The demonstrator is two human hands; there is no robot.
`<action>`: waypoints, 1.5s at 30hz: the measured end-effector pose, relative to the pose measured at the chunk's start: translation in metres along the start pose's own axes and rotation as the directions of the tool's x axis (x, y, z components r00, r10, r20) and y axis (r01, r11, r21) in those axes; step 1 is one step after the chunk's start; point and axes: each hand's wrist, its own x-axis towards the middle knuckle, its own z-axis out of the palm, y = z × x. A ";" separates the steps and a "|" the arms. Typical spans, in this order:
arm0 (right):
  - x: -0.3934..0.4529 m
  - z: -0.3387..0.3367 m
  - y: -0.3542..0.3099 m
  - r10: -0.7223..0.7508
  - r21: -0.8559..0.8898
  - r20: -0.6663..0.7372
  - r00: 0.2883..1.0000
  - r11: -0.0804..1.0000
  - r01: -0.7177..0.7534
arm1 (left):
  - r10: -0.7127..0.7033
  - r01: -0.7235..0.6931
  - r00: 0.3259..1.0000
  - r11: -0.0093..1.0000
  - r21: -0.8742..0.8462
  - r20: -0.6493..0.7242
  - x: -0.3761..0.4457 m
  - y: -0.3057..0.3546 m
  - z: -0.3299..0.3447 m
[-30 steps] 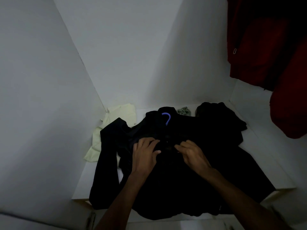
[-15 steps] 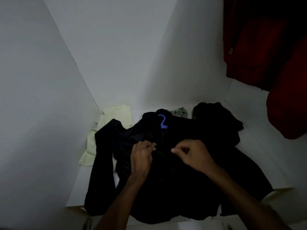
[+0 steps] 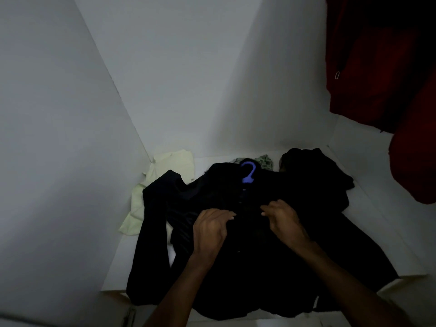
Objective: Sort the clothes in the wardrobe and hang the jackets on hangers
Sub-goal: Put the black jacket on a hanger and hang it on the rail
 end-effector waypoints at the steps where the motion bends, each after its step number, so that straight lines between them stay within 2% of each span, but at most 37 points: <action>1: 0.000 0.001 -0.003 0.048 -0.007 -0.060 0.997 0.999 -0.049 | -0.003 0.003 1.000 1.000 0.004 0.008 0.002 0.002 -0.001; 3: -0.003 0.005 -0.013 0.034 0.010 -0.141 0.989 0.999 -0.033 | -0.028 0.026 0.998 0.999 0.035 0.048 0.010 0.002 -0.006; 6: -0.015 0.017 -0.023 -0.242 -0.025 -0.087 0.966 0.970 0.241 | -0.100 0.093 0.992 0.991 0.101 0.070 0.016 -0.005 -0.013; 7: -0.017 0.017 -0.023 -0.272 -0.036 -0.071 0.960 0.962 0.270 | -0.126 0.118 0.989 0.987 0.109 0.076 0.016 -0.009 -0.016; 11: -0.022 0.011 -0.013 -0.114 -0.045 -0.164 0.980 0.993 0.108 | -0.174 0.161 0.974 0.982 0.097 0.144 0.011 -0.018 -0.021; 14: -0.031 0.011 -0.015 -0.159 -0.107 -0.190 0.969 0.984 0.141 | -0.209 0.209 0.957 0.978 0.024 0.203 0.001 -0.018 -0.022; 15: -0.033 0.010 -0.016 -0.125 -0.096 -0.212 0.969 0.990 0.106 | -0.210 0.218 0.945 0.976 -0.004 0.252 -0.002 -0.017 -0.024; 18: -0.037 0.011 -0.019 0.039 -0.017 -0.279 0.959 0.999 -0.046 | -0.174 0.241 0.898 0.963 -0.122 0.405 -0.006 -0.006 -0.033; 21: -0.042 0.015 -0.026 0.036 -0.048 -0.250 0.967 0.998 -0.050 | -0.129 0.243 0.869 0.952 -0.185 0.478 -0.007 0.007 -0.046; 24: -0.050 0.013 -0.033 -0.001 -0.077 -0.254 0.967 0.997 -0.019 | -0.141 0.213 0.903 0.967 -0.139 0.405 -0.012 0.015 -0.052; 27: -0.061 0.005 -0.040 -0.042 -0.088 -0.325 0.945 0.996 0.014 | -0.253 0.273 0.948 0.958 -0.084 0.191 -0.017 0.023 -0.059; 30: -0.073 -0.006 -0.048 -0.080 -0.094 -0.392 0.917 0.994 0.046 | -0.243 0.228 0.966 0.962 0.152 0.088 -0.023 0.021 -0.063; 32: -0.082 -0.015 -0.051 -0.097 -0.101 -0.433 0.896 0.993 0.059 | -0.189 0.175 0.980 0.969 0.176 0.066 -0.026 0.019 -0.066; 36: -0.102 -0.025 -0.055 -0.110 -0.113 -0.483 0.869 0.992 0.062 | -0.015 0.010 0.991 0.999 0.042 0.130 -0.032 0.022 -0.074; 41: -0.135 -0.027 -0.062 -0.109 -0.116 -0.478 0.872 0.991 0.060 | -0.081 0.087 0.992 0.995 -0.051 0.100 -0.053 0.043 -0.078; 45: -0.164 -0.039 -0.073 -0.068 -0.105 -0.495 0.866 0.994 0.018 | -0.118 0.120 0.989 0.993 -0.016 0.088 -0.067 0.052 -0.079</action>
